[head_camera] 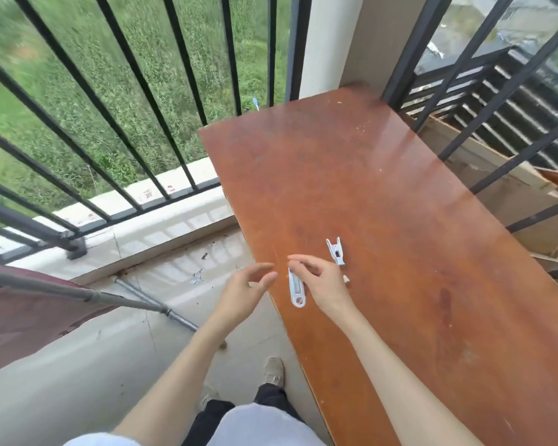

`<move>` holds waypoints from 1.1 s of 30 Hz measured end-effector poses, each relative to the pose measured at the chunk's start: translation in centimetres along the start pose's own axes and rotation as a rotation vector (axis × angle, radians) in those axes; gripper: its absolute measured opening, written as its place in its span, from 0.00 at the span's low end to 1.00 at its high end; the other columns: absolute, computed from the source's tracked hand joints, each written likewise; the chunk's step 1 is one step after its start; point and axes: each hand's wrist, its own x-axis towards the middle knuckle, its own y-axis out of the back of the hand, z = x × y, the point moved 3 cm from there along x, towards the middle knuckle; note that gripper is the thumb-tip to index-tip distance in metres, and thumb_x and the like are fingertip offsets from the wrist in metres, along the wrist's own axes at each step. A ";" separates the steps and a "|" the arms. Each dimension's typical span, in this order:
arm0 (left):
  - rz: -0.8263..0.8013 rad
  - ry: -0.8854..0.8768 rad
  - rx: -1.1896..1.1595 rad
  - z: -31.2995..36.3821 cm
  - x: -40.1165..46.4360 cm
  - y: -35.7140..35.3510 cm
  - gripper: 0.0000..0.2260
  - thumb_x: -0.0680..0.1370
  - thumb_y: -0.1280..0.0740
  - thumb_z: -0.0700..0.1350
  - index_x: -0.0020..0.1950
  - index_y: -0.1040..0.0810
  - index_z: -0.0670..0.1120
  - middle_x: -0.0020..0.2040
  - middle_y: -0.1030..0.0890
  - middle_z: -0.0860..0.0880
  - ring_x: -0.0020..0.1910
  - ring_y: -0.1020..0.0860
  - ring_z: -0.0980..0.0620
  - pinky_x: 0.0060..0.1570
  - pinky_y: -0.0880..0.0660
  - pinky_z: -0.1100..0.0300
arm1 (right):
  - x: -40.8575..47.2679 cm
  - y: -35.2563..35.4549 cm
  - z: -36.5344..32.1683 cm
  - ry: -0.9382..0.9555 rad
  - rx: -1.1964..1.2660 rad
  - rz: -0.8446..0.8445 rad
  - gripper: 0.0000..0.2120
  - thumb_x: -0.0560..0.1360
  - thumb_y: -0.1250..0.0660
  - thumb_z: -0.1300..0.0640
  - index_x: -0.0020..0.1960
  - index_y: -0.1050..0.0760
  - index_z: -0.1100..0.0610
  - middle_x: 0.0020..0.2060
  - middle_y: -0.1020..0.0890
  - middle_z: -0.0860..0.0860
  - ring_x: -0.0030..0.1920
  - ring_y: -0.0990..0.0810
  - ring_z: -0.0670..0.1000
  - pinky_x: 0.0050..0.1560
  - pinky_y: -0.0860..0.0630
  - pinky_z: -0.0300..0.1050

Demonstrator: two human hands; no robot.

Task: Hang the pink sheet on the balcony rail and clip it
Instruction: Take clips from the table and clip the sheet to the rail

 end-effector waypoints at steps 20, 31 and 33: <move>0.474 0.003 -0.328 -3.1 -10.4 23.6 0.05 0.74 0.31 0.44 0.39 0.18 0.51 0.35 0.18 0.55 0.34 0.24 0.64 0.38 0.31 0.74 | -1.6 -24.4 -14.0 0.412 -0.359 -0.374 0.12 0.80 0.44 0.54 0.47 0.25 0.59 0.40 0.20 0.53 0.40 0.23 0.51 0.44 0.26 0.50; 0.751 0.140 -0.545 -8.1 -11.6 30.3 0.04 0.76 0.33 0.46 0.47 0.19 0.49 0.35 0.20 0.58 0.39 0.25 0.55 0.38 0.28 0.66 | 1.3 -32.4 -16.5 0.153 -0.153 -0.815 0.07 0.72 0.30 0.55 0.49 0.20 0.55 0.31 0.23 0.50 0.33 0.27 0.47 0.41 0.30 0.41; 0.935 0.148 -0.530 -8.7 -11.7 31.6 0.03 0.76 0.33 0.46 0.47 0.21 0.50 0.42 0.19 0.54 0.43 0.24 0.54 0.40 0.29 0.66 | 2.3 -34.2 -17.8 0.138 -0.144 -0.854 0.05 0.72 0.30 0.55 0.46 0.21 0.56 0.33 0.23 0.53 0.31 0.27 0.46 0.39 0.29 0.40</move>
